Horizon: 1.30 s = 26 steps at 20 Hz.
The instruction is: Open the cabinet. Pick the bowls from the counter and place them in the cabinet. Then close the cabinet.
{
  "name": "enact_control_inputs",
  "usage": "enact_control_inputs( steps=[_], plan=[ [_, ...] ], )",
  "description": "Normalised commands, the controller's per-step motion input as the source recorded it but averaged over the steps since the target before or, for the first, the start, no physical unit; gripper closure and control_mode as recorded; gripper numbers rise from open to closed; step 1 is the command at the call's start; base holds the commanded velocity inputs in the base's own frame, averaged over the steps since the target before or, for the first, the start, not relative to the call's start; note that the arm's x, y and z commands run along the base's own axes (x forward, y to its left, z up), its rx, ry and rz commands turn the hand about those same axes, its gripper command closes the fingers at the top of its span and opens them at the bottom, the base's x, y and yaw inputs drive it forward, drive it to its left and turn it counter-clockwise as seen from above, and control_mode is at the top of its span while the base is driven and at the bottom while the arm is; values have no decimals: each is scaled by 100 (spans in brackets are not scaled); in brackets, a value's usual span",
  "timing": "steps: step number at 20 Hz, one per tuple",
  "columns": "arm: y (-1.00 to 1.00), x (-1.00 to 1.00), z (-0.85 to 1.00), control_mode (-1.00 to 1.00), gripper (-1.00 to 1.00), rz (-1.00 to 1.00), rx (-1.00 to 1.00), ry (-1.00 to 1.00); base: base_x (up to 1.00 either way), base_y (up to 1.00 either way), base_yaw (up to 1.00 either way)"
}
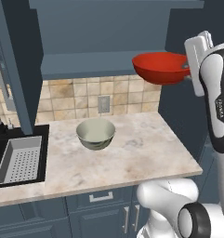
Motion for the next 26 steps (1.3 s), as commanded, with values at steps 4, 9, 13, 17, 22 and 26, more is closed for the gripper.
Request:
enact_control_inputs(
  steps=[4, 9, 13, 17, 22, 26],
  plan=[
    [19, 23, 21, -100, 100, 0, 0, -7, 0, 0, 0],
    [3, 44, 2, -100, 100, 0, 1, -10, 0, 0, 0],
    [0, 38, 0, -100, 100, 0, 7, -17, 0, 0, 0],
    [15, 46, 0, -100, 100, 0, 2, -13, 0, 0, 0],
    [14, 55, 0, -100, 100, 0, 0, -2, 0, 0, 0],
    [7, 60, 0, -100, 100, 0, 0, 0, 0, 0, 0]
  ],
)
